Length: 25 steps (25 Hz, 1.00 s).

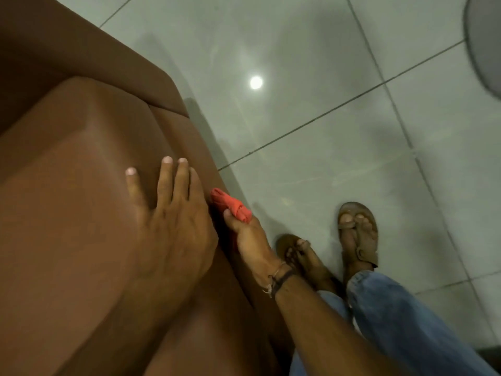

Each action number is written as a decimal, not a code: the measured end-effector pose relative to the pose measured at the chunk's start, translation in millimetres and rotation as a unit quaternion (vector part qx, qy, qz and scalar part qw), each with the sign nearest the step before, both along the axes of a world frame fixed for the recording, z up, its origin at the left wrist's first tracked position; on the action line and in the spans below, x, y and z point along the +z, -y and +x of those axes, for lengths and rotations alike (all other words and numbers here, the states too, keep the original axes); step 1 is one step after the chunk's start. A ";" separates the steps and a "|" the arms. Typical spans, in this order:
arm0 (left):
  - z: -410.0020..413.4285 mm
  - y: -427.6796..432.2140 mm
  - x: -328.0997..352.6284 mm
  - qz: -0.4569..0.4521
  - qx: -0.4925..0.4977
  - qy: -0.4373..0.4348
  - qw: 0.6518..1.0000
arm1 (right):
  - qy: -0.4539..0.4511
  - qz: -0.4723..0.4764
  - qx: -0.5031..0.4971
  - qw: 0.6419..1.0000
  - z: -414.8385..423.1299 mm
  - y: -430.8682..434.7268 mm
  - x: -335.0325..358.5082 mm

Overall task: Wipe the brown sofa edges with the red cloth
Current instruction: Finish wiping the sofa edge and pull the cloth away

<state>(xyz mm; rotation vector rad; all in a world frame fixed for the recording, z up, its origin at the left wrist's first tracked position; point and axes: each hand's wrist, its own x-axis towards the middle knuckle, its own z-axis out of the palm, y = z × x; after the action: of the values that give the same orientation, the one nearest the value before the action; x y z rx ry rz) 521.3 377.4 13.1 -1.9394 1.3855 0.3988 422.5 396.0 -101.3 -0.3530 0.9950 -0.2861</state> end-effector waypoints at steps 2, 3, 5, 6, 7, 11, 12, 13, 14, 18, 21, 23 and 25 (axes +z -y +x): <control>-1.1 3.5 8.3 -0.091 0.104 -0.126 0.982 | 0.042 0.093 -0.069 0.992 -28.7 17.6 25.4; -6.7 9.4 12.6 -0.127 0.177 -0.186 0.958 | 0.056 0.115 -0.106 0.986 -45.7 30.4 39.5; -28.4 35.5 22.8 -0.116 0.373 -0.341 0.855 | 0.063 0.123 -0.154 0.978 -82.5 60.8 71.7; -44.5 53.1 27.8 -0.101 0.457 -0.422 0.776 | 0.059 0.117 -0.167 0.977 -103.6 77.2 85.4; -61.4 72.0 29.6 -0.086 0.508 -0.483 0.708 | 0.053 0.108 -0.174 0.978 -126.6 95.4 98.7; -138.4 148.2 35.6 -0.046 0.488 -0.556 0.671 | -0.026 0.077 -0.185 0.979 -222.9 170.4 128.2; -163.5 171.9 37.5 -0.049 0.467 -0.564 0.679 | -0.054 0.069 -0.201 0.976 -251.2 192.2 131.8; -191.2 197.2 39.8 -0.049 0.453 -0.576 0.679 | -0.081 0.060 -0.214 0.972 -280.1 216.9 133.6; -220.8 224.1 40.4 -0.053 0.440 -0.584 0.680 | -0.102 0.052 -0.223 0.968 -308.0 242.7 134.6; -337.9 333.6 36.0 -0.067 0.372 -0.573 0.727 | -0.237 0.016 -0.239 0.942 -409.0 339.7 132.5; -412.9 412.6 19.2 -0.062 0.306 -0.546 0.777 | -0.315 -0.015 -0.226 0.922 -473.0 405.5 118.7; -451.6 457.9 0.1 -0.043 0.236 -0.504 0.830 | -0.362 -0.017 -0.192 0.912 -505.0 438.5 102.1; -479.2 493.6 -19.7 -0.014 0.160 -0.449 0.879 | -0.395 -0.010 -0.156 0.905 -526.4 461.2 78.9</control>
<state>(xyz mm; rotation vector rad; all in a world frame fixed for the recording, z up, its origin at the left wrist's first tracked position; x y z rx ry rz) 42.1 -116.2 -6.6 -2.0917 1.5761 1.6032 -104.0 -65.2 -22.4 -0.3302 1.8608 -0.4574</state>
